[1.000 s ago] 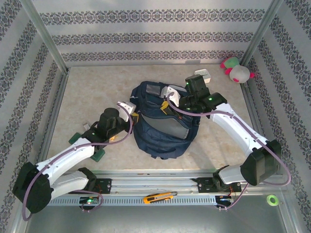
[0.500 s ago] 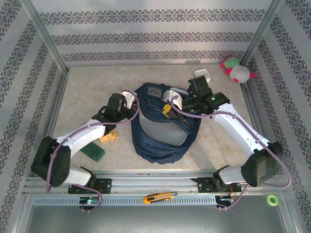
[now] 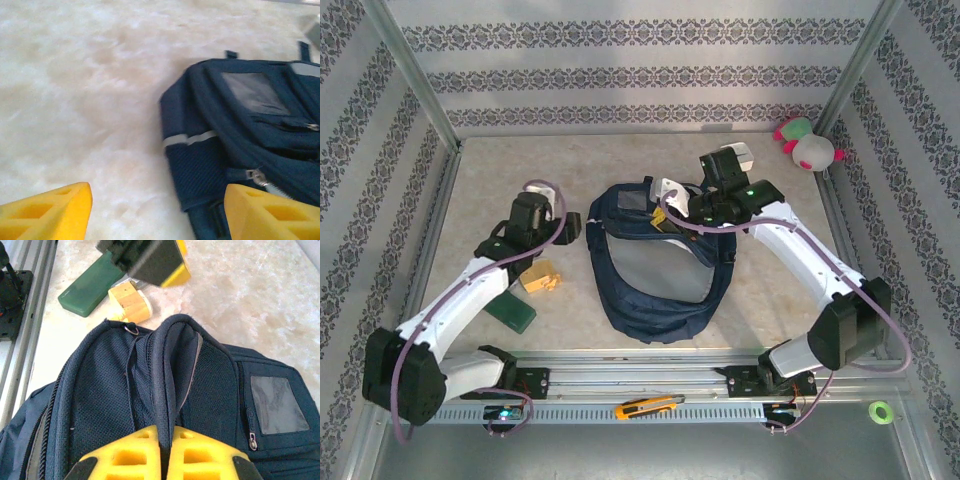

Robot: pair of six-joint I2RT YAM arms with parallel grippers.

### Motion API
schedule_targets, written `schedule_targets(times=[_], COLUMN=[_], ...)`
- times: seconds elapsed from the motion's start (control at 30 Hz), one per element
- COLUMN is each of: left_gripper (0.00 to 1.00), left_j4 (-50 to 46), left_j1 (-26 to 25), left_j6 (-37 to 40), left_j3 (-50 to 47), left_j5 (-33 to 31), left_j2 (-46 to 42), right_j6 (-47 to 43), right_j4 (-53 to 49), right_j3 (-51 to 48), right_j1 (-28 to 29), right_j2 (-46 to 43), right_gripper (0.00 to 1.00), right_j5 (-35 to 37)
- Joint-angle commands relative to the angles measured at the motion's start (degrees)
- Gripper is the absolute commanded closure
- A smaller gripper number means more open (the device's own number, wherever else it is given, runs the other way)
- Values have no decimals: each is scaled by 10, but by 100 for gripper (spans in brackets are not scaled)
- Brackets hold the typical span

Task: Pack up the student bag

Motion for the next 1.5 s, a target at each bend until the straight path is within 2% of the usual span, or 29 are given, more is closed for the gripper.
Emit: schedule_targets(times=[0.0,0.03,0.1,0.17,0.23,0.33,0.37,0.47,0.57,0.63,0.7,0.77,1.0,1.07,1.17,1.3,1.47], left_gripper=[29,27,18,15,13,9,6,5,5,4,1,6,8,9,9,9,9], left_j4=[-146,-166,-200,-233,-271,-327,-331,-361,-432,-436,-416,-419,-334,-280,-237,-227,-226], left_j1=[34,45,70,95,105,106,108,116,116,119,134,142,149,157,176,191,205], left_j6=[-70,-74,-68,-47,59,234,301,461,612,662,694,744,834,841,838,847,849], left_j3=[7,7,10,22,48,80,73,54,70,79,82,97,66,45,35,30,33], left_j5=[-33,-25,-2,33,75,40,50,140,220,217,227,243,160,146,172,168,202], left_j2=[-21,-22,-16,0,13,-8,-25,-47,-37,-35,-26,9,114,131,148,170,206], right_j6=[-19,-19,-21,-23,-23,-24,-25,-26,-27,-28,-27,-20,-9,-6,-3,-2,-1], right_j4=[50,50,51,51,52,55,56,52,48,47,48,48,53,53,49,50,52], right_j3=[31,32,32,29,23,11,8,10,12,13,14,19,24,26,32,27,26], right_j1=[9,10,13,15,16,17,17,17,17,17,17,18,26,28,31,32,34], right_j2=[15,19,25,28,25,20,20,22,22,21,24,28,29,29,29,28,33], right_gripper=[100,100,100,100,100,100,100,100,100,100,100,100,100,100,100,100,100], right_j5=[-21,-21,-21,-18,-15,-14,-14,-15,-23,-26,-34,-43,-43,-40,-38,-34,-32])
